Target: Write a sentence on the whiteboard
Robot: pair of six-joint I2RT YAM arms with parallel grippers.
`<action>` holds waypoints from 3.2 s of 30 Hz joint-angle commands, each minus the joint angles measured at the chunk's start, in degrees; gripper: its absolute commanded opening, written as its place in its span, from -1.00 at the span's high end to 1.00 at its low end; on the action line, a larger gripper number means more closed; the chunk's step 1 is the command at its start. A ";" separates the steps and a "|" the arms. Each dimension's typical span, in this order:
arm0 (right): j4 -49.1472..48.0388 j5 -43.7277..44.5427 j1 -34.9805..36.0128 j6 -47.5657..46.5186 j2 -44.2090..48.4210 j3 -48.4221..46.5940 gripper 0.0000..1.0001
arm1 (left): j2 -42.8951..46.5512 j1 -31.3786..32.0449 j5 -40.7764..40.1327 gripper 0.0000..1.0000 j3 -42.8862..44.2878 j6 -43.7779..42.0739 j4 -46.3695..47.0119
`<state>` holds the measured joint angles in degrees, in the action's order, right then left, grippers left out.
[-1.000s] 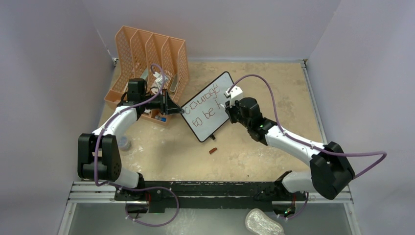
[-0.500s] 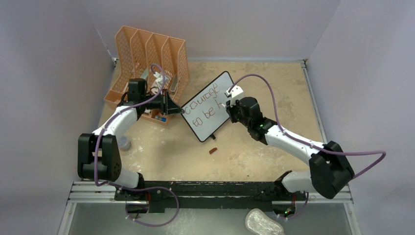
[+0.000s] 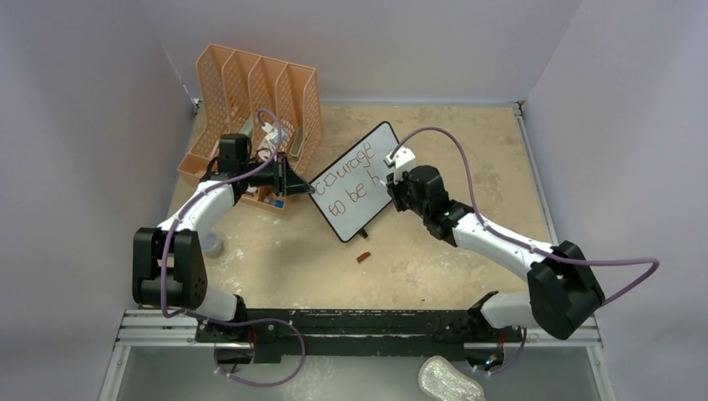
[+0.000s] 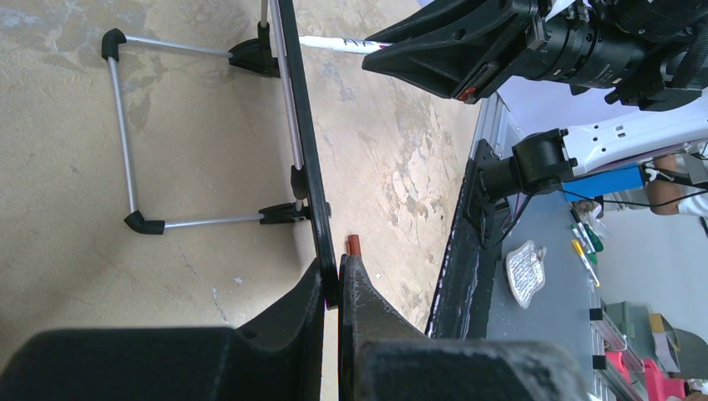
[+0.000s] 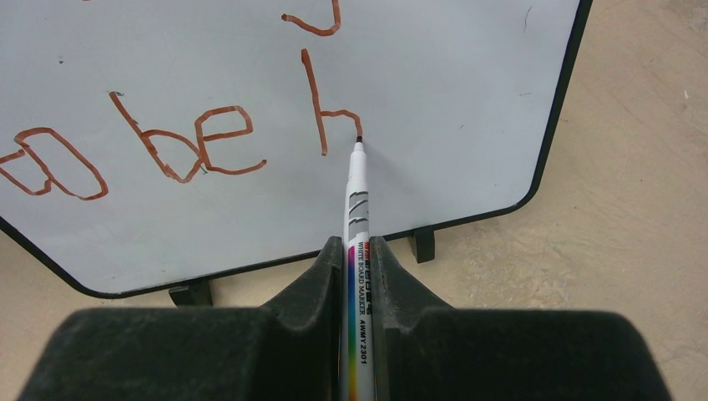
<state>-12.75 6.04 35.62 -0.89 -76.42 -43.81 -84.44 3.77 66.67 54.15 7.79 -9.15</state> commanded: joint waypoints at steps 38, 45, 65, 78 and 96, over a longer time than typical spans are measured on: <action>2.94 -8.53 -0.10 -2.14 3.00 -2.24 1.00 | -1.69 0.20 -2.39 1.00 0.52 -2.87 -1.20; 0.13 -1.34 -0.38 0.43 6.43 -0.60 1.00 | -1.60 0.18 -2.29 1.00 0.53 -2.87 -1.22; -2.92 -2.24 -2.31 1.68 2.80 -1.81 1.00 | -1.42 0.18 -2.25 1.00 0.50 -2.87 -1.22; -4.38 -2.09 -2.39 1.69 1.17 -2.42 1.00 | -1.42 0.18 -2.20 1.00 0.43 -2.96 -1.22; -5.70 -1.94 -2.48 1.84 0.37 -3.24 1.00 | -1.49 0.18 -2.14 1.00 0.45 -2.96 -1.22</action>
<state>-15.29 4.54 33.36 0.45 -75.79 -44.10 -84.53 3.77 66.72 54.17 7.79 -9.13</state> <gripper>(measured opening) 0.146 0.035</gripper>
